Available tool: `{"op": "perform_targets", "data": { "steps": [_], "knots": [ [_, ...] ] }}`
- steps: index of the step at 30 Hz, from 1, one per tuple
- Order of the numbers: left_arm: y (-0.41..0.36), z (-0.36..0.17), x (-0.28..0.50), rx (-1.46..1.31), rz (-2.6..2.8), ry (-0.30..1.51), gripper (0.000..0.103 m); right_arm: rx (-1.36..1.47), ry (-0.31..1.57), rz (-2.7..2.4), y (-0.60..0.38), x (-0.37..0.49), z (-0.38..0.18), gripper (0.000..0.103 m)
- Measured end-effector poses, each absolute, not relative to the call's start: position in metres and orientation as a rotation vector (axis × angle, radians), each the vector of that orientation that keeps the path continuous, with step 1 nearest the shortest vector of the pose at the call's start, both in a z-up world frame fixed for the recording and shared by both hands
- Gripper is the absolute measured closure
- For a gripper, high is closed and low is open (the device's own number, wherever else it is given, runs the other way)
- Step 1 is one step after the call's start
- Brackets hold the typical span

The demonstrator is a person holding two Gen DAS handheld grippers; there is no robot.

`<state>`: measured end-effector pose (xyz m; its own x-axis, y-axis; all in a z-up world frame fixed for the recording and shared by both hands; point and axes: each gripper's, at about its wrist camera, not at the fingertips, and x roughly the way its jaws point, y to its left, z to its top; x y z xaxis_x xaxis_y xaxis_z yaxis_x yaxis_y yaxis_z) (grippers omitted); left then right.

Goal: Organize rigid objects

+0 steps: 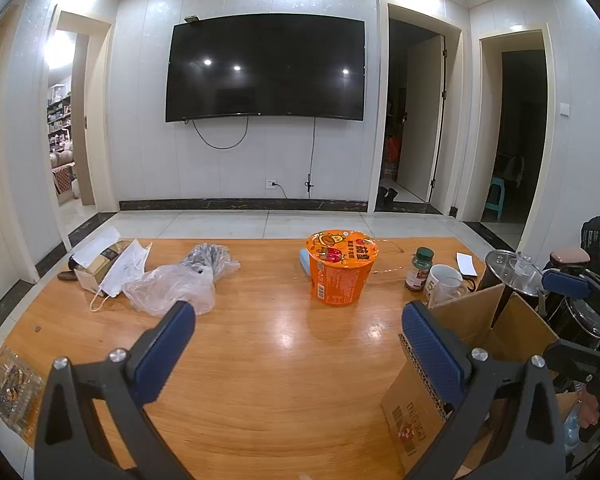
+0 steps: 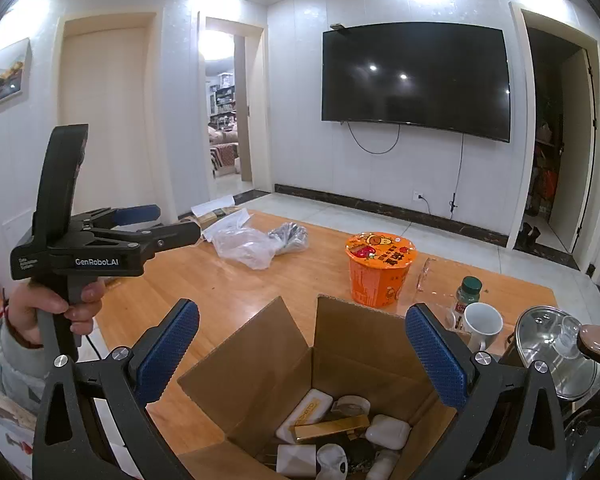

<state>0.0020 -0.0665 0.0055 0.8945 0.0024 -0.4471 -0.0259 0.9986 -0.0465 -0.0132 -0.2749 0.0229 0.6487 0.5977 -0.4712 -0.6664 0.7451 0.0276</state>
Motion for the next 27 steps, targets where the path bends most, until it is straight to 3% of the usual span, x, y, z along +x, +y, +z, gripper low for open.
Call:
{"op": "perform_targets", "data": {
  "steps": [27],
  "knots": [
    [-0.0653,0.0046,-0.0001,-0.048,0.013,0.458,0.001,-0.141,0.479,0.702,-0.2745,-0.0152,0.0234,0.0]
  ]
}}
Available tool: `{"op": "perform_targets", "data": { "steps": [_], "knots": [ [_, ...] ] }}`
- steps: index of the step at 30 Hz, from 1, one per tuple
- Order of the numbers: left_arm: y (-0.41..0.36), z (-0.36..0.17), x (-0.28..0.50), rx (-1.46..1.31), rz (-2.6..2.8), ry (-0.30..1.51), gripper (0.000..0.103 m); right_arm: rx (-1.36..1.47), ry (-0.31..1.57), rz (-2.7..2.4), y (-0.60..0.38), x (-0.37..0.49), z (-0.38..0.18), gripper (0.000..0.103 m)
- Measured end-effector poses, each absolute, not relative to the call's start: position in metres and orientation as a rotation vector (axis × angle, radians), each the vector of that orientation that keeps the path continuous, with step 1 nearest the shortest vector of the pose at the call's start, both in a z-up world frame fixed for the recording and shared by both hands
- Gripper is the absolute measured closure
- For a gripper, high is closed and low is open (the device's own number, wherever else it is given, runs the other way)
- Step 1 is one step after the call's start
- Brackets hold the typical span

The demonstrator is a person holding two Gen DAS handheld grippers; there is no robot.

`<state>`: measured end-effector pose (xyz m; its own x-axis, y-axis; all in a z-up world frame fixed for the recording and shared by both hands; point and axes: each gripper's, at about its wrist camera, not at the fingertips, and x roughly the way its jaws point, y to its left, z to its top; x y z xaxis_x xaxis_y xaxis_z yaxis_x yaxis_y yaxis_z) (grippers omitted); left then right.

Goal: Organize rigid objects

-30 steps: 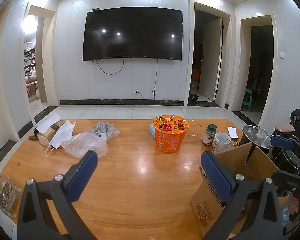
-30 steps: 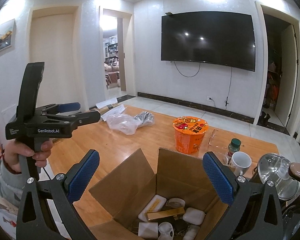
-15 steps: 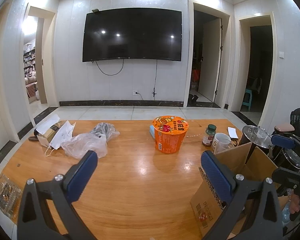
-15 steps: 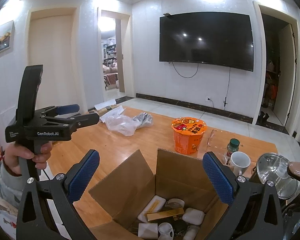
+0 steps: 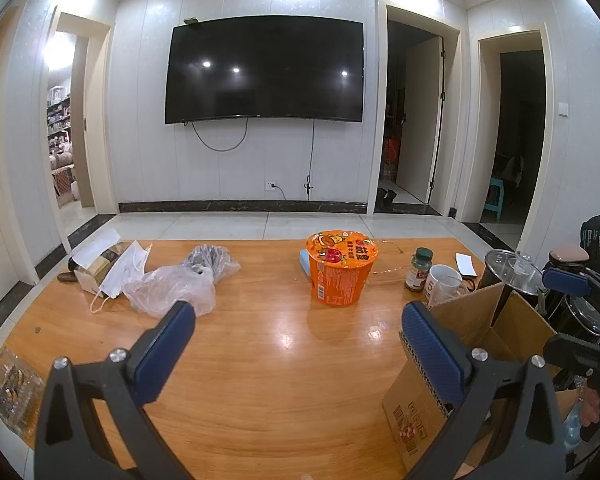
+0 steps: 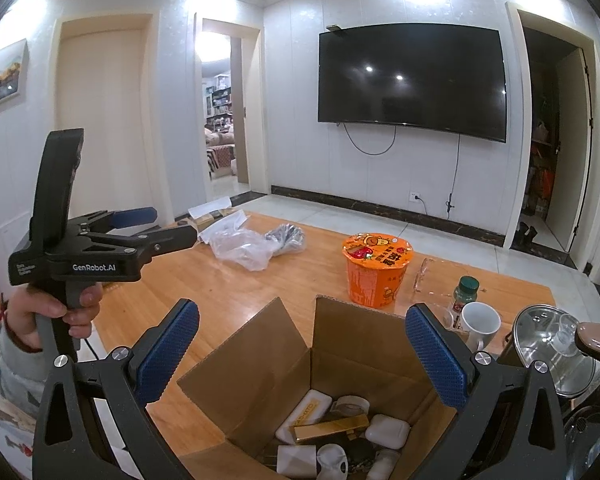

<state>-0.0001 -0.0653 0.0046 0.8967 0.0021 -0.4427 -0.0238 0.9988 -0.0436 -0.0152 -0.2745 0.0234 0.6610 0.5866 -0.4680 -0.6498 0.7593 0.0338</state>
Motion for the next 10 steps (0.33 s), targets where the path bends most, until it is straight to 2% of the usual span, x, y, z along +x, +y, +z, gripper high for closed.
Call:
{"op": "perform_targets", "data": {
  "steps": [10],
  "knots": [
    [-0.065,0.0028,0.0015,-0.048,0.005,0.459,0.001,-0.136,0.481,0.69,-0.2739,-0.0168,0.0228,0.0]
  ]
}}
